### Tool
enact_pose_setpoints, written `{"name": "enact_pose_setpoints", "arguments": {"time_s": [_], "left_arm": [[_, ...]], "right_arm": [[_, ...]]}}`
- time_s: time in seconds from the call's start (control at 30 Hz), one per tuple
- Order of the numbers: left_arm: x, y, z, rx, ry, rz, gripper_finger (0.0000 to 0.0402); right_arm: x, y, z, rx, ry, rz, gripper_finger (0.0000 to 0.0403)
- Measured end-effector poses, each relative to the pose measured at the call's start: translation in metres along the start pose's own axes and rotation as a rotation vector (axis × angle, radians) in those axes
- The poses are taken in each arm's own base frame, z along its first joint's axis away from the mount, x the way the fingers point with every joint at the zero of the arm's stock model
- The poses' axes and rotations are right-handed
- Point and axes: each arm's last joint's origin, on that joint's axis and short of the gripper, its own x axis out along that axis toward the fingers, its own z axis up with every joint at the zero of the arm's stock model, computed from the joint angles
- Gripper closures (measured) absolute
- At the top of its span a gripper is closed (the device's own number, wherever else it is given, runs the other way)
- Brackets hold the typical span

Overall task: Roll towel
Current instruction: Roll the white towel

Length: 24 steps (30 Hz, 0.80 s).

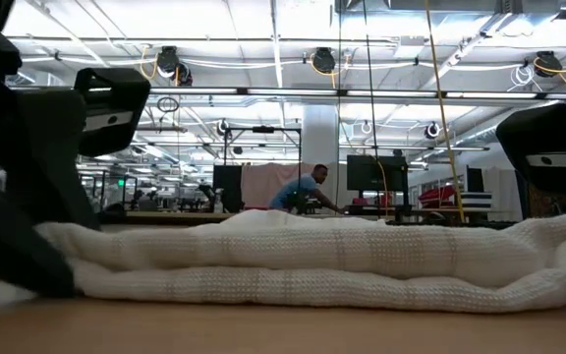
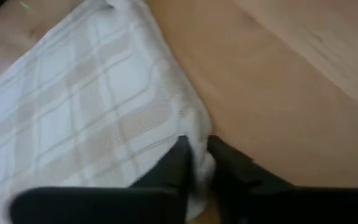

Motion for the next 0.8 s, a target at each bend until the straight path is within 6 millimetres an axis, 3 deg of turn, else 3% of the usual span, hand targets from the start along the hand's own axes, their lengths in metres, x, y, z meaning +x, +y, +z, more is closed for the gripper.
{"name": "enact_pose_setpoints", "arguments": {"time_s": [0.1,0.3,0.6,0.8], "left_arm": [[-0.003,0.002,0.001,-0.055,0.001,0.002,0.0387],[-0.017,0.010,0.016,-0.212,-0.057,-0.015,0.0381],[-0.046,0.036,0.045,-0.543,-0.176,-0.237,0.0386],[-0.035,0.059,0.033,-0.618,-0.094,-0.161,0.0387]], "right_arm": [[-0.002,0.000,0.003,0.008,-0.007,0.012,0.0401],[-0.017,-0.003,0.022,0.070,-0.054,0.044,0.0401],[-0.050,-0.009,0.057,0.144,-0.099,0.257,0.0401],[-0.050,-0.025,0.049,0.184,0.053,0.195,0.0401]]}}
